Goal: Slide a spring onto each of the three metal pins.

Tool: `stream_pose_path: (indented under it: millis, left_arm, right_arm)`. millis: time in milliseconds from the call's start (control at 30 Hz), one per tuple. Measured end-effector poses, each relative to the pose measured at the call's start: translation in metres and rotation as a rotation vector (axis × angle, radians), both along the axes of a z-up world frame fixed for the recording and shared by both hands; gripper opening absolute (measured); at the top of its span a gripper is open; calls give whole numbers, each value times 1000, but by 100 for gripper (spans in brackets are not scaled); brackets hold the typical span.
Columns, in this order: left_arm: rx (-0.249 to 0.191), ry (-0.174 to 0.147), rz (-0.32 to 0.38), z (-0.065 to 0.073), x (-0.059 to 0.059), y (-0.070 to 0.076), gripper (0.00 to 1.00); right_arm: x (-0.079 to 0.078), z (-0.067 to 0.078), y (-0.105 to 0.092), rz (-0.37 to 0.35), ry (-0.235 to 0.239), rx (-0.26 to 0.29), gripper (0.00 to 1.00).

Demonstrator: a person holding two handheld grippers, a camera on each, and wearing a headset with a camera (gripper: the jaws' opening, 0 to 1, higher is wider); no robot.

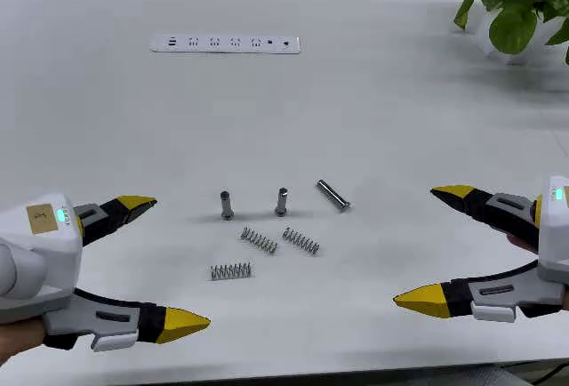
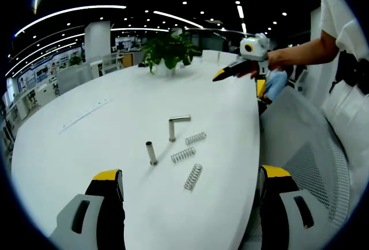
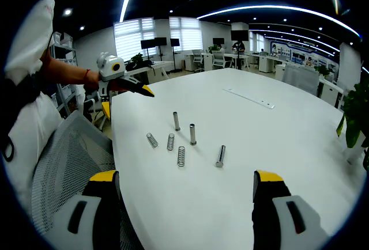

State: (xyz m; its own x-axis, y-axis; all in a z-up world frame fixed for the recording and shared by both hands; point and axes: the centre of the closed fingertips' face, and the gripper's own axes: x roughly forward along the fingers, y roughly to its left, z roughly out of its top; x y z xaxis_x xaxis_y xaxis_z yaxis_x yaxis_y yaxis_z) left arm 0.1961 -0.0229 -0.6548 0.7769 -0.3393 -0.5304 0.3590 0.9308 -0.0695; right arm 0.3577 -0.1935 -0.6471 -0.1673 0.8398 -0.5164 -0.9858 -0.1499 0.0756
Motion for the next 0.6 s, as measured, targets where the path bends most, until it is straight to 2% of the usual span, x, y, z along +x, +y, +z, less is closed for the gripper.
stream_pose_path:
  millis: [333, 600]
  left_arm:
    - [-5, 4, -5, -4, -2, 3, 100]
    - [-10, 2, -5, -2, 0, 0, 100]
  right_arm:
    - [-4, 1, 0, 3, 5, -5, 96]
    - [-5, 1, 0, 3, 4, -12, 96]
